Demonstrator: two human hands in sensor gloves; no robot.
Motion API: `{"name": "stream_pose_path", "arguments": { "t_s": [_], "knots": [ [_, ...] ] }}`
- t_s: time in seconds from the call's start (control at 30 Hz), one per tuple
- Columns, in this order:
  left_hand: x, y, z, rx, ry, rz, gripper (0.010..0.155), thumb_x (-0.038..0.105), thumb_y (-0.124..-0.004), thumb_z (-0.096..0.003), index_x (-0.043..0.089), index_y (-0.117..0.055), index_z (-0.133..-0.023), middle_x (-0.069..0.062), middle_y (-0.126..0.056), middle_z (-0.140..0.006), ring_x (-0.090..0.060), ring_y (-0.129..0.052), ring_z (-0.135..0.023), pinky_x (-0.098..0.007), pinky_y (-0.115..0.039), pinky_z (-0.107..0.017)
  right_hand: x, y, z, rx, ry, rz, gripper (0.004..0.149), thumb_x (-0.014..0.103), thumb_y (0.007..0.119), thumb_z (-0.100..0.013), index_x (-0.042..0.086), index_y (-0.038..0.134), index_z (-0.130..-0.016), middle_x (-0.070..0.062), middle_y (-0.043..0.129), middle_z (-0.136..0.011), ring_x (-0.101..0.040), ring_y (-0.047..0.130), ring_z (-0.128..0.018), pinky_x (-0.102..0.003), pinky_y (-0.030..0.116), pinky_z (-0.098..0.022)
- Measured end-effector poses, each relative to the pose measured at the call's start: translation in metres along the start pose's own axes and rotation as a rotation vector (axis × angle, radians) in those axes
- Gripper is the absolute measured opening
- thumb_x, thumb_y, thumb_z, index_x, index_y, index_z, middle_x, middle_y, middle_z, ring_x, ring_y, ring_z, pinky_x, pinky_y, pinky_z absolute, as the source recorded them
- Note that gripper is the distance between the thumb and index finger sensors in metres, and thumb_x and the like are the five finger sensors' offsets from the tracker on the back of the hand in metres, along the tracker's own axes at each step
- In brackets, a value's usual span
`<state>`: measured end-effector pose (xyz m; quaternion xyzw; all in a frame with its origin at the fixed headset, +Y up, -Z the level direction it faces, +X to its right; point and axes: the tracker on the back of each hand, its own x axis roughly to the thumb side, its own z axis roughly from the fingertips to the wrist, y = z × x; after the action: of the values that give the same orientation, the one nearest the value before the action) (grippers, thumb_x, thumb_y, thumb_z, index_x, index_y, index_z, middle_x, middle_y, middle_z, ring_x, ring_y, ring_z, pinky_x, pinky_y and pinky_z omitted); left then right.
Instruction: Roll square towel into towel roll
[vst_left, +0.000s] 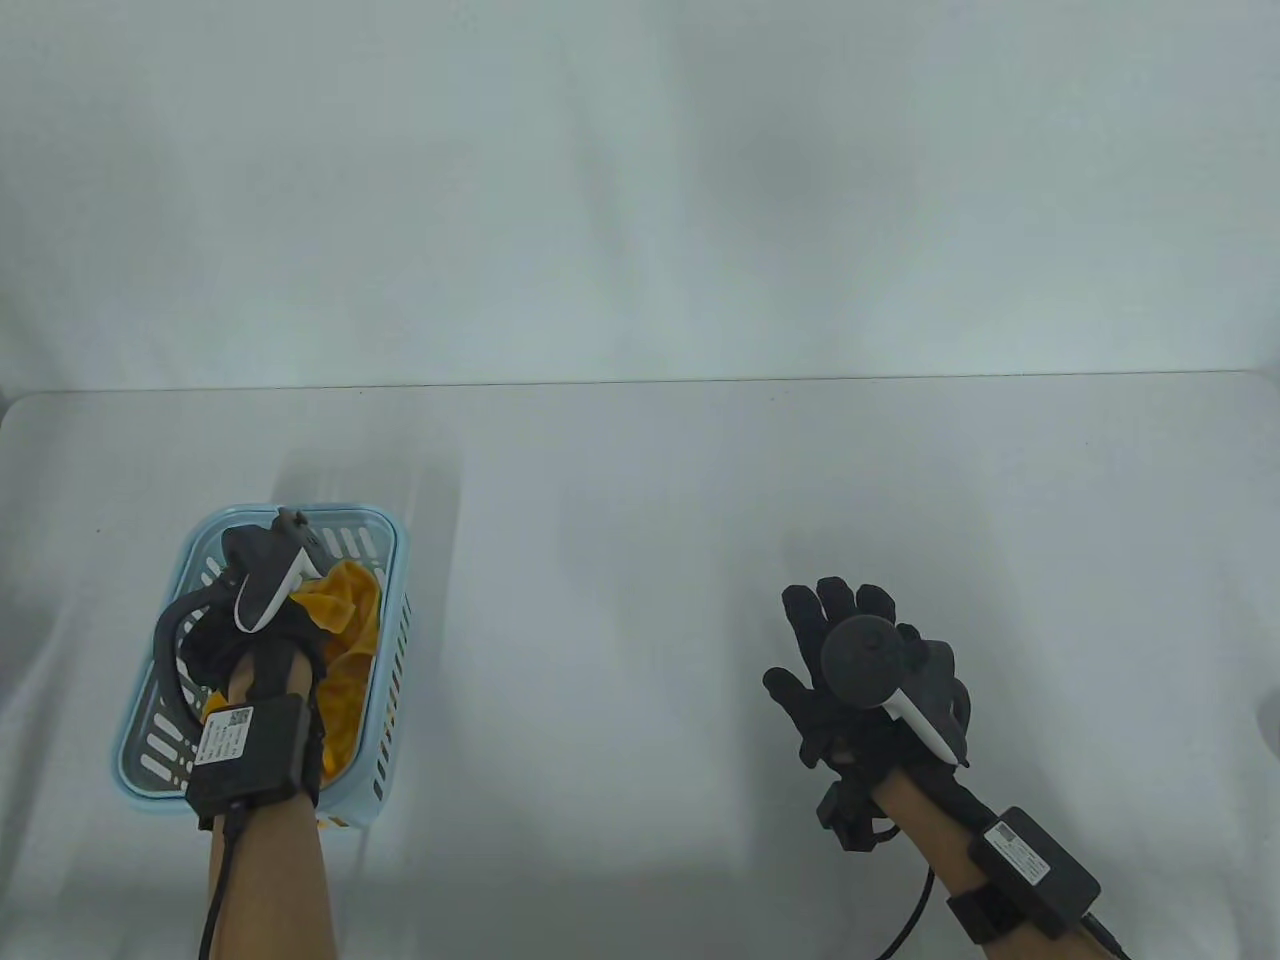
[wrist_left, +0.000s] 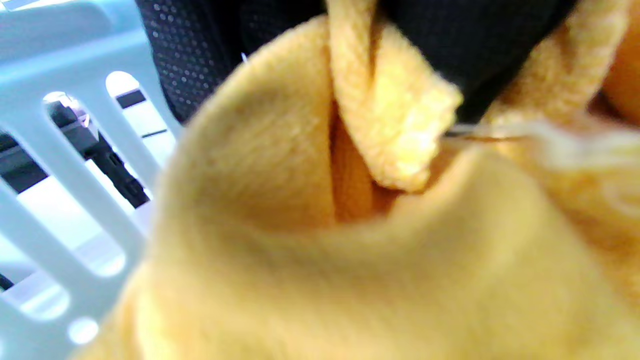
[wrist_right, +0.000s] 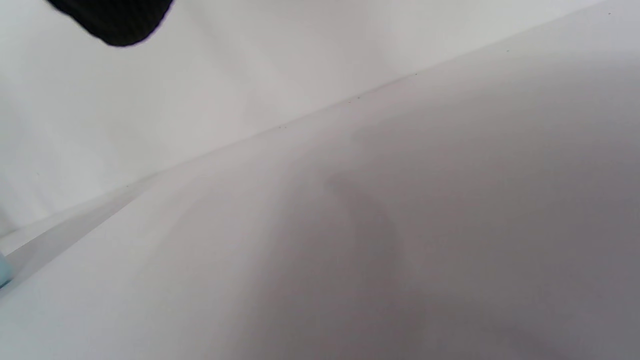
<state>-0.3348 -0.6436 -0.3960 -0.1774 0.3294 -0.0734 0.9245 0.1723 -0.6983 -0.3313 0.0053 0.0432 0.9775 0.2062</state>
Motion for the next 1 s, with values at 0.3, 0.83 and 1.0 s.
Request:
{"name": "stream_pose_path", "arguments": {
  "t_s": [0.3,0.83,1.0],
  "knots": [
    [-0.021,0.069,0.045,0.166,-0.07,0.143,0.048,0.034,-0.089,-0.0357,0.034,-0.079,-0.083,0.004,-0.08,-0.081,-0.014,-0.1,-0.054,-0.045,-0.084,-0.059,-0.004,-0.004,0.0,-0.005,0.018,-0.026,0.077,0.062,0.066,-0.036,0.047,0.023,-0.098,0.011,0.02,-0.114,-0.032,0.015,-0.109,-0.064,0.025,-0.075],
    [-0.024,0.182,0.147,0.534,-0.318,0.437,0.047,0.035,-0.087,-0.0378,0.034,-0.078,-0.084,0.004,-0.078,-0.082,-0.013,-0.099,-0.055,-0.044,-0.084,-0.06,-0.008,-0.007,0.0,-0.005,0.03,-0.055,0.077,0.062,0.066,-0.036,0.046,0.024,-0.098,0.011,0.02,-0.114,-0.032,0.015,-0.109,-0.064,0.026,-0.075],
    [-0.017,0.204,0.176,0.594,-0.444,0.582,0.047,0.035,-0.087,-0.0383,0.035,-0.077,-0.084,0.006,-0.077,-0.083,-0.013,-0.099,-0.056,-0.044,-0.083,-0.06,-0.009,-0.007,0.0,-0.004,0.037,-0.059,0.077,0.062,0.066,-0.036,0.046,0.024,-0.098,0.01,0.02,-0.114,-0.032,0.015,-0.109,-0.064,0.026,-0.075]
  ]
}}
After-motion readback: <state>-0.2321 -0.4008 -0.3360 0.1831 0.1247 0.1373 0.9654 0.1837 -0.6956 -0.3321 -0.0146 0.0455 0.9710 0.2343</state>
